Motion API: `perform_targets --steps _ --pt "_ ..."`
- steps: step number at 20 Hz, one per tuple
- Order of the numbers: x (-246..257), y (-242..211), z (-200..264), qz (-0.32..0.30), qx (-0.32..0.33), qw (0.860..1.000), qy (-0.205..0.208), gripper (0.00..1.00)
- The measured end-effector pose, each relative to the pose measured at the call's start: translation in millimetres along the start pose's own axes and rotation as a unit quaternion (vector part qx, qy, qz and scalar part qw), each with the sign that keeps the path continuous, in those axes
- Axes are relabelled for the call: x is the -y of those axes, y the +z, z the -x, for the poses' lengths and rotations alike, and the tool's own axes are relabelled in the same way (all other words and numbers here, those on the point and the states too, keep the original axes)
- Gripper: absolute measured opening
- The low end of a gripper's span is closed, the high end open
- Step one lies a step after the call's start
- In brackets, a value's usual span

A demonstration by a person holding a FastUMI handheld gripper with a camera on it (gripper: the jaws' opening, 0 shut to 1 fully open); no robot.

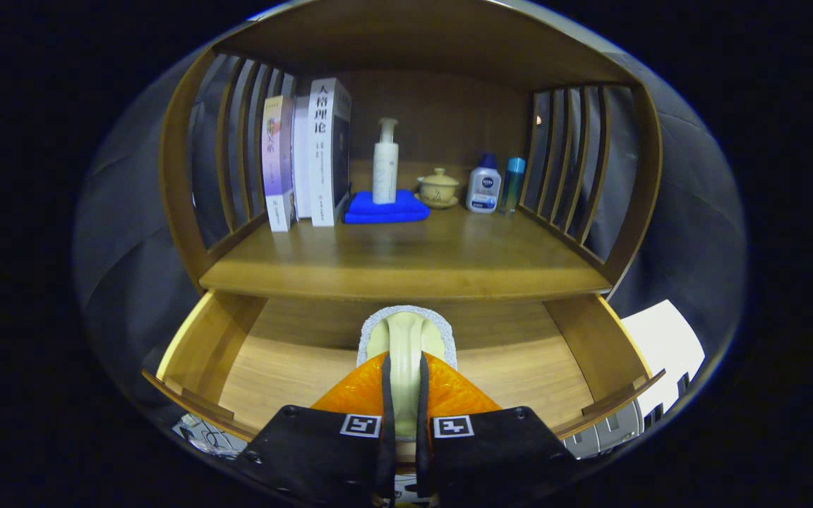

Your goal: Pull open the drawer, take out the items inside it, and place them on the countertop above the cabinet.

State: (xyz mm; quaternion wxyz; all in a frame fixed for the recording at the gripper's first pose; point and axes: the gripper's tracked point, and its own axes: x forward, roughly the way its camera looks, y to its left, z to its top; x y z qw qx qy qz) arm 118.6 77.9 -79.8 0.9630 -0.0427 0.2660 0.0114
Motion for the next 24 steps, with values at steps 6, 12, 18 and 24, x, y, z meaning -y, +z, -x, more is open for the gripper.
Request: perform_targets --steps 6,12,18,24 --pt "20 41 20 -0.013 0.049 0.999 -0.020 0.13" --pt "27 74 8 -0.011 0.072 0.997 -0.017 0.13" --pt "24 101 -25 0.024 0.077 0.997 -0.007 0.13" --pt "20 111 -62 0.025 0.067 0.997 0.004 0.13"
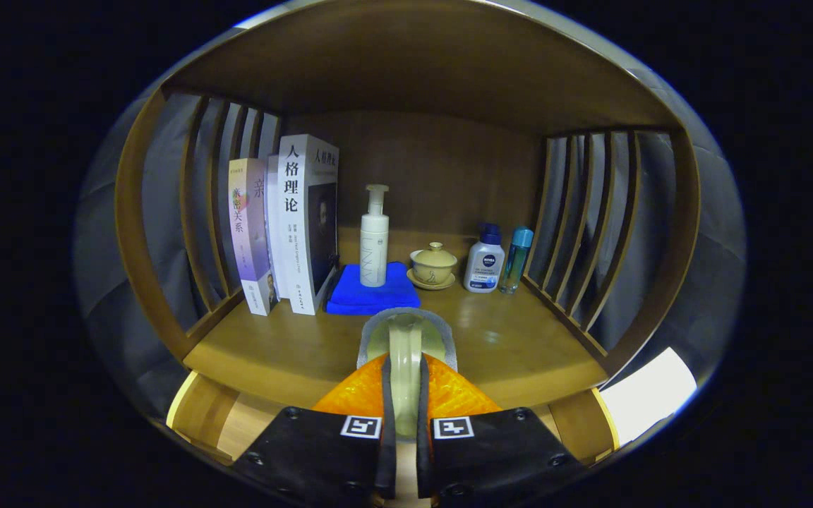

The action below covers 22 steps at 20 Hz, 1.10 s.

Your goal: Pull open the drawer, take out the items inside it, and place them on the countertop above the cabinet.

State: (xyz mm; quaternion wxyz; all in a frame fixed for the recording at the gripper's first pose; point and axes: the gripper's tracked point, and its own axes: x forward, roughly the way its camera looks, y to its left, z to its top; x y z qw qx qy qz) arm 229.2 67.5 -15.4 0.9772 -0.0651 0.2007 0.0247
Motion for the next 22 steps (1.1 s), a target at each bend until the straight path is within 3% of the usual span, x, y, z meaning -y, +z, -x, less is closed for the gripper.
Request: perform_targets --steps 10,13,15,19,22 --pt "-2 -5 -37 -0.013 -0.022 0.999 0.020 0.17" --pt "0 -11 -43 -0.013 -0.030 0.999 0.027 0.26" --pt "1 -14 -43 -0.009 -0.030 0.999 0.030 0.40" --pt "2 1 -30 -0.010 0.012 0.999 0.036 1.00" --pt "9 20 -4 -0.021 0.055 0.998 0.029 0.98"
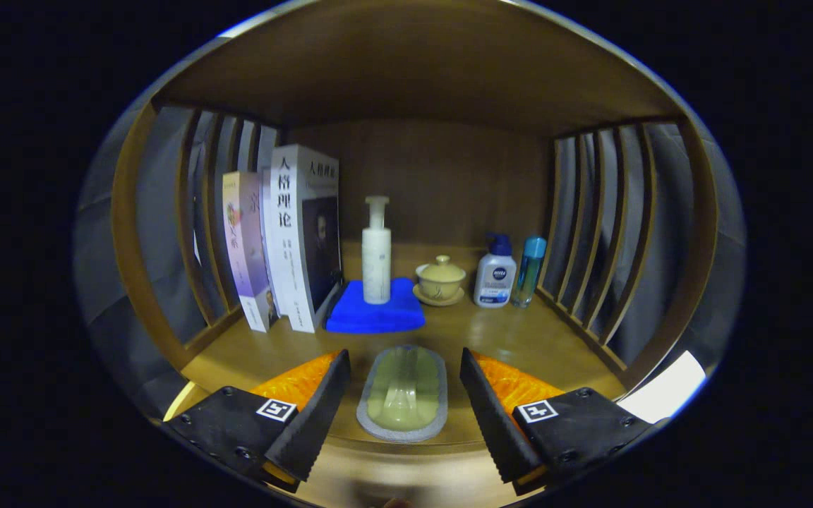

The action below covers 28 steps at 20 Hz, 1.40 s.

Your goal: Pull open the drawer, take out the items inside it, and place them on the countertop above the cabinet.

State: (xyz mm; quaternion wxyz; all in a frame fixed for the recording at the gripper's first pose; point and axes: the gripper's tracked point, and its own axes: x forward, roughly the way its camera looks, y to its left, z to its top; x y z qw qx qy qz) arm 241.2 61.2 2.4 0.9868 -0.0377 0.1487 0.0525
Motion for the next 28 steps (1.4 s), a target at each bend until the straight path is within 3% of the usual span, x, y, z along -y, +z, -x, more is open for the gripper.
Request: perform_targets --steps 9,20,28 --pt "17 28 88 0.036 0.076 0.995 -0.047 0.98" --pt "-3 5 163 0.041 0.143 0.987 -0.053 0.98" --pt "-10 -40 189 0.043 0.147 0.986 -0.068 0.98"
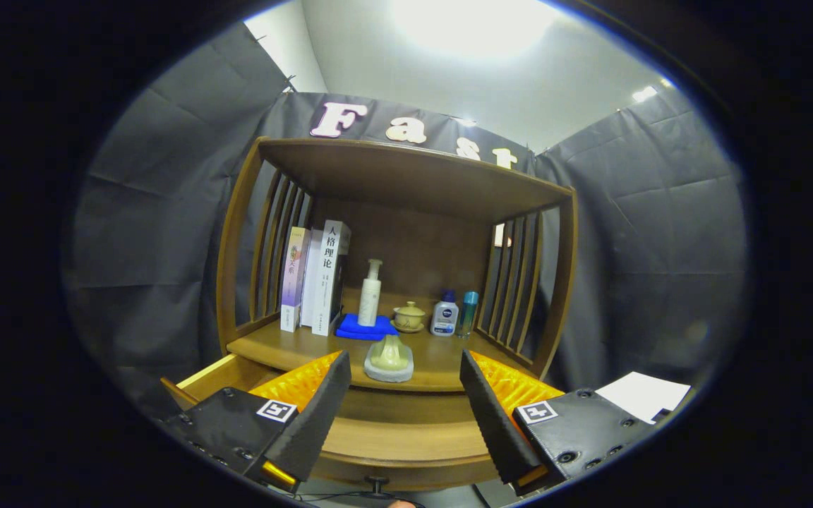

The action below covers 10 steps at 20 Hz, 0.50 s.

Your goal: Pull open the drawer, take out the items inside it, and place them on the countertop above the cabinet.

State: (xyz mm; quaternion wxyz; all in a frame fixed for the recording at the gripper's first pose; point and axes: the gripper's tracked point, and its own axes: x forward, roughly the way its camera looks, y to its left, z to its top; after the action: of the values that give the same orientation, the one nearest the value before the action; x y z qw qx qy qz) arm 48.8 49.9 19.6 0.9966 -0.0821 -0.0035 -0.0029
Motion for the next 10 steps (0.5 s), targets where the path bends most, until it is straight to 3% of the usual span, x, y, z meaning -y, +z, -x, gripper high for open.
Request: perform_targets --steps 10 --pt "1 -54 34 -0.023 -0.005 1.000 -0.010 0.97"
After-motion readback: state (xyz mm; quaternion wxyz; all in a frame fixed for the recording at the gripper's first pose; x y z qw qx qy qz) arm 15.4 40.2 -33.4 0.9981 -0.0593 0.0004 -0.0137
